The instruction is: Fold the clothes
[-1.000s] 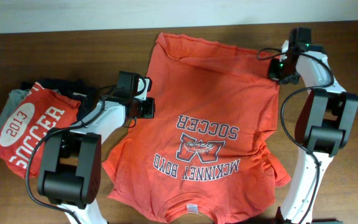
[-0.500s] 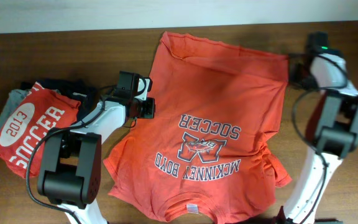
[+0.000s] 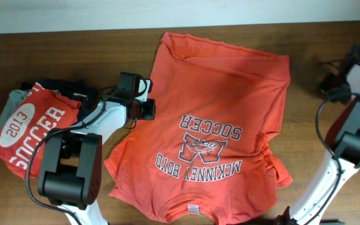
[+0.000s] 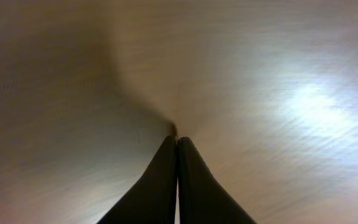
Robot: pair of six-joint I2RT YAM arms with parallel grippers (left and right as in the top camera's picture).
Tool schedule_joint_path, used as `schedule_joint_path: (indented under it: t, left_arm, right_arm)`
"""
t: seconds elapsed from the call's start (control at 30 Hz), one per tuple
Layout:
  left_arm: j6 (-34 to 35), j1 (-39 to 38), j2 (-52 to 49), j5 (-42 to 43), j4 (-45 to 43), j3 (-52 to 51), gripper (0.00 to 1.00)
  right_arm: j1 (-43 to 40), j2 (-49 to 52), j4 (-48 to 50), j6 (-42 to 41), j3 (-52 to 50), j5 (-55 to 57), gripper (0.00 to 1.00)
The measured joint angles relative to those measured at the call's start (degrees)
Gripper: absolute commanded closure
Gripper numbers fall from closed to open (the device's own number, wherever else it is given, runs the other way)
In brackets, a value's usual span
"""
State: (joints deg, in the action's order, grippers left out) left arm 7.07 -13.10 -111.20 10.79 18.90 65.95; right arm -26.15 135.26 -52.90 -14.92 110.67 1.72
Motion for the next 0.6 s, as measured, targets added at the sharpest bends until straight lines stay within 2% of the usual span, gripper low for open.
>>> schedule_joint_path:
  t: [0.13,0.23,0.37,0.6]
  left_arm:
    - [-0.2,0.04,-0.63,-1.7,0.15,0.02,0.82]
    - [-0.2,0.02,-0.66,-1.88,0.13,0.04,0.79]
    - [-0.2,-0.02,-0.68,-1.86,0.63,0.5,0.72]
    - [-0.22,0.0,-1.22,-2.29,7.5,7.21,0.68]
  right_arm:
    - [4.46,-2.4,2.36,5.64,0.0,-10.49,0.96]
    - [6.86,-3.72,2.6,7.98,0.0,-14.88,0.96]
    - [9.62,-3.78,4.0,9.68,0.0,-17.73,0.96]
    - [12.81,-0.96,11.8,10.43,0.0,-19.3,0.96]
